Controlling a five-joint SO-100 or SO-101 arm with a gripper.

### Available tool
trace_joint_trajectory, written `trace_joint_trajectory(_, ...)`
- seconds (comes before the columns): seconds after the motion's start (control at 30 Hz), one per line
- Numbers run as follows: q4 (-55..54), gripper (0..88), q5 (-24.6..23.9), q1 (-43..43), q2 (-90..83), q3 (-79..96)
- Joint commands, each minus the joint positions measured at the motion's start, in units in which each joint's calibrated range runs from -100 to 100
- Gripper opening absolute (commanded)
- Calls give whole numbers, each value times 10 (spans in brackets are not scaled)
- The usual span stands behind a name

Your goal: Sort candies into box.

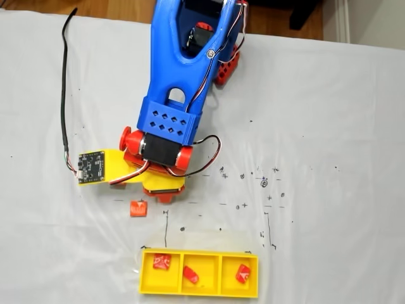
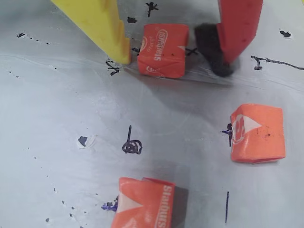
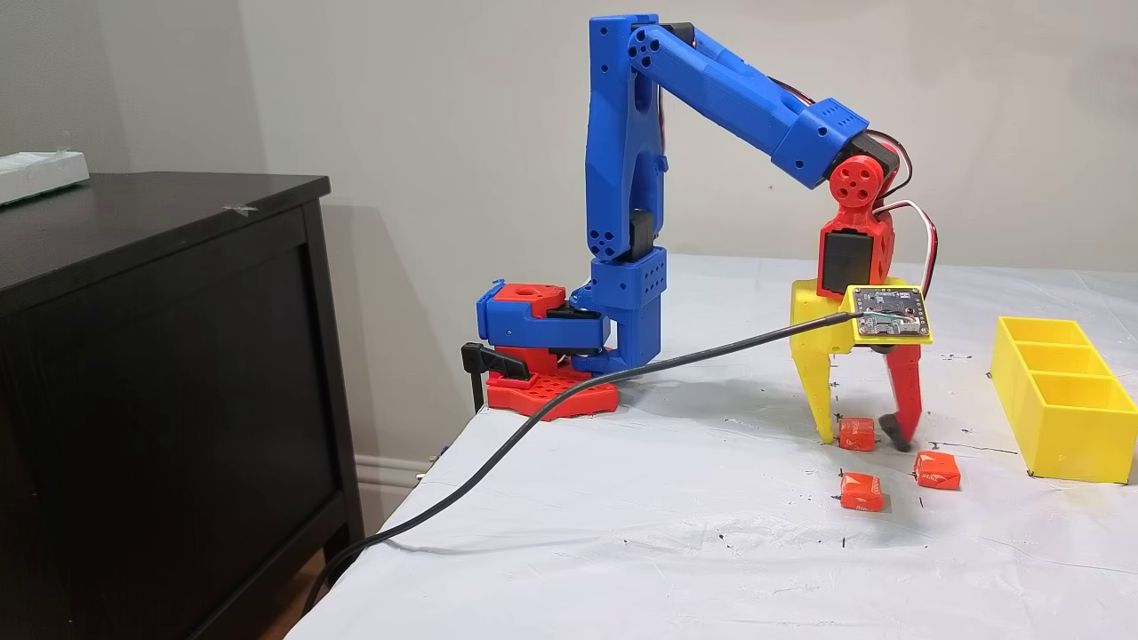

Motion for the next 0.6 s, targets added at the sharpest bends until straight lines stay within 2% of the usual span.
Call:
trace_joint_trajectory(0.0,-6,28,1,-4,-21,-6)
trace_joint_trajectory(0.27,9,2,-3,-8,-60,-17)
trace_joint_trajectory(0.57,49,2,-24,-63,-147,-90)
